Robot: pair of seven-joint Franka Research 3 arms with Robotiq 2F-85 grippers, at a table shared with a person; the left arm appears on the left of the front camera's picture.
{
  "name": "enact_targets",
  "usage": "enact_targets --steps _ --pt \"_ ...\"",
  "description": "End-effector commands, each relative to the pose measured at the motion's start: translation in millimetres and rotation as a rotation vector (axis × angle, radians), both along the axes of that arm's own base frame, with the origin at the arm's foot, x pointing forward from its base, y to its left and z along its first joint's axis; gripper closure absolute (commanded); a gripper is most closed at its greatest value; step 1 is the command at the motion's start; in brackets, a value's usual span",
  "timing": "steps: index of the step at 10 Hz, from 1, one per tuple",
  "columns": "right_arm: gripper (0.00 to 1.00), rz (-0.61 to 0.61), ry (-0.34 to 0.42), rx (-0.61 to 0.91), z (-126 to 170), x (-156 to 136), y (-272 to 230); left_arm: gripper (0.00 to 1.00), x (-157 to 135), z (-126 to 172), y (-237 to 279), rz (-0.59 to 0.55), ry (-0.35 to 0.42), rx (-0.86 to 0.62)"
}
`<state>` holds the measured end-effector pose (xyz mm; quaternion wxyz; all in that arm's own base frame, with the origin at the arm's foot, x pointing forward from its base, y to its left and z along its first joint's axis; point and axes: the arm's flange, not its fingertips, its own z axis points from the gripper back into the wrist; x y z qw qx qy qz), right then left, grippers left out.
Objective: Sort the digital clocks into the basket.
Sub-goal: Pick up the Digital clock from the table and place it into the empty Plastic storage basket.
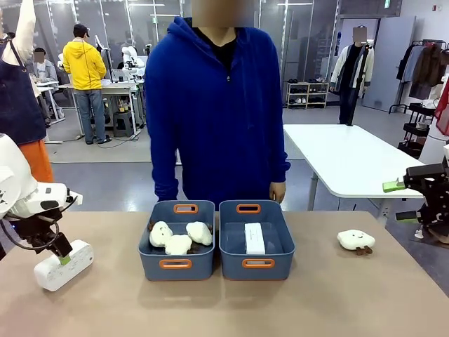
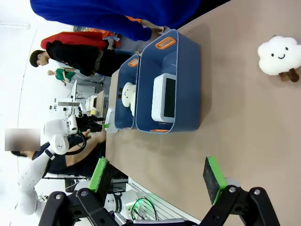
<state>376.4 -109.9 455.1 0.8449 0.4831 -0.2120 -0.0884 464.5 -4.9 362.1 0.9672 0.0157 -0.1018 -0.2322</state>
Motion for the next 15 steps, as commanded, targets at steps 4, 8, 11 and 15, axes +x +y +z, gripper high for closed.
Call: enact_targets --steps 4,8,11,15 --pt "0.00 0.012 -0.003 0.000 1 2 -2 1.00 5 -22 4 0.013 0.038 -0.048" --pt "0.00 0.012 -0.003 0.000 1 2 -2 0.96 -9 0 5 0.026 0.068 -0.137" --pt "0.00 0.012 -0.003 0.000 1 2 -2 0.90 -58 103 67 0.114 -0.001 -0.507" --pt "0.00 0.012 -0.003 0.000 1 2 -2 0.90 -112 140 97 -0.052 -0.149 -0.747"
